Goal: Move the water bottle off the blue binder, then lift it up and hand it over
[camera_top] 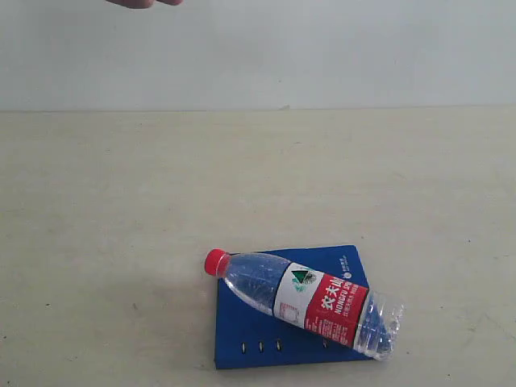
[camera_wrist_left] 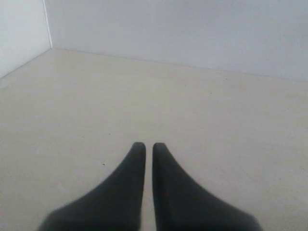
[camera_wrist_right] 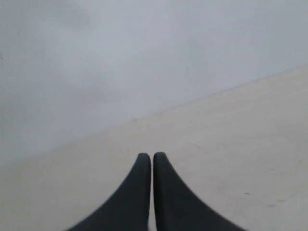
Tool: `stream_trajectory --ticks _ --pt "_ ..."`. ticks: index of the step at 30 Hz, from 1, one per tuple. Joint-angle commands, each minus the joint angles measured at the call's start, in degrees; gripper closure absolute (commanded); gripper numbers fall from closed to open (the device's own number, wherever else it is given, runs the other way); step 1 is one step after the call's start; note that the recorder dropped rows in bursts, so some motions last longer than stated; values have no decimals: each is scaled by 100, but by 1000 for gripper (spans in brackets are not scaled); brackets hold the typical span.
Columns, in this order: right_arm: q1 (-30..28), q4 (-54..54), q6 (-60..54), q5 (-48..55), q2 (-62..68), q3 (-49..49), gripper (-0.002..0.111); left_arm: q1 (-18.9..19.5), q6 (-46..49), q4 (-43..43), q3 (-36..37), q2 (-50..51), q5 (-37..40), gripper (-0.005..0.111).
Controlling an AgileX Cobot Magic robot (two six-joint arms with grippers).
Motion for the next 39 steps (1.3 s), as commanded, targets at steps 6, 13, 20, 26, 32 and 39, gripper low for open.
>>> stream_trajectory --ticks 6,13,20,26,32,39 --pt "2 2331 1898 619 -24 -3 108 18 34 7 -12 -14 -9 101" --pt "2 2319 2070 841 -24 -3 108 18 34 7 -12 -14 -9 101" --pt "2 2341 2135 895 -24 -3 108 18 34 7 -12 -14 -9 101" --pt "2 2327 1318 166 -24 -3 98 18 34 7 -12 -14 -9 101" --pt "2 2148 -2387 -603 266 -1135 75 18 34 7 -12 -14 -9 101" --pt "2 2238 -4460 2095 2923 -2749 74 18 34 7 -12 -14 -9 101"
